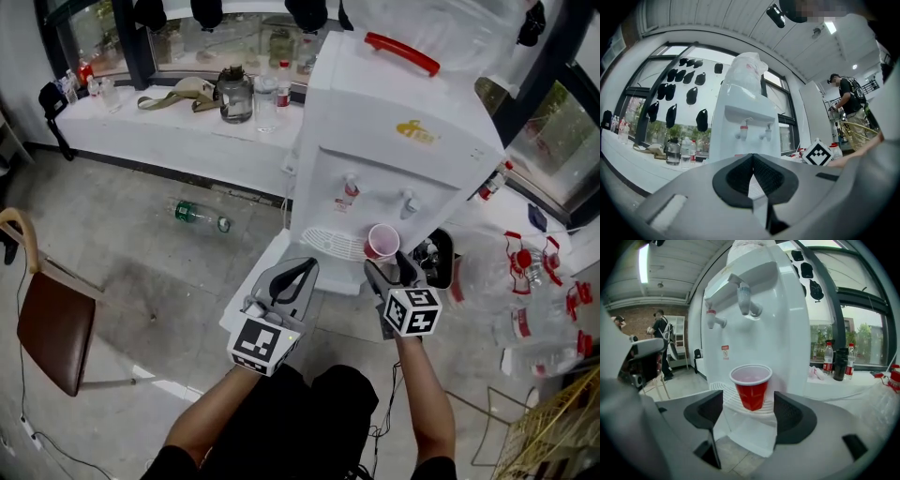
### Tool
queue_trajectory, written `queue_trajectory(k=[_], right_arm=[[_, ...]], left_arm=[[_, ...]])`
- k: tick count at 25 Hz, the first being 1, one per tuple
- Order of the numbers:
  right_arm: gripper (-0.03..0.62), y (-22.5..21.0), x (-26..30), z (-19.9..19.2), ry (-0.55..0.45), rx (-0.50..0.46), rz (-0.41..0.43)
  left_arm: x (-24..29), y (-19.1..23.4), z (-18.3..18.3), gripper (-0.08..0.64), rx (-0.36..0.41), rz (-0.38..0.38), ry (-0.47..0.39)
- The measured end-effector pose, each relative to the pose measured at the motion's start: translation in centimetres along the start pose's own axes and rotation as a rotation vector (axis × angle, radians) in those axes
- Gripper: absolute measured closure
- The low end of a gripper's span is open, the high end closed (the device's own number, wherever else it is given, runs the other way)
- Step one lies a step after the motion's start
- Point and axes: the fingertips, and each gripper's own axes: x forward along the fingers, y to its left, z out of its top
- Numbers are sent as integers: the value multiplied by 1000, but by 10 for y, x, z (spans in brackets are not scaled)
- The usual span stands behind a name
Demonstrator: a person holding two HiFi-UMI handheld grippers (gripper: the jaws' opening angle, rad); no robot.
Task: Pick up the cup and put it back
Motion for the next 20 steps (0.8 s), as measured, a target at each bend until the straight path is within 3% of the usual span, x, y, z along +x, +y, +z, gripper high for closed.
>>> queue_trajectory(k=[4,7,10,14,20], right_arm=[[282,6,-20,-18,8,75,-3],[399,12,-29,-26,65,120,2],[465,19,-47,-25,141,192,3],[538,30,-95,-7,223,290,-12],[595,82,-204,70,295,346,31]], left_arm=[[9,1,-7,554,-34,-15,43],[19,-6,5,554,-55,-25,81],[21,-19,34,554,-86,-36,120],[11,-41,91,554,-99,-26,187],[-43,-83,211,554,-133,24,273]])
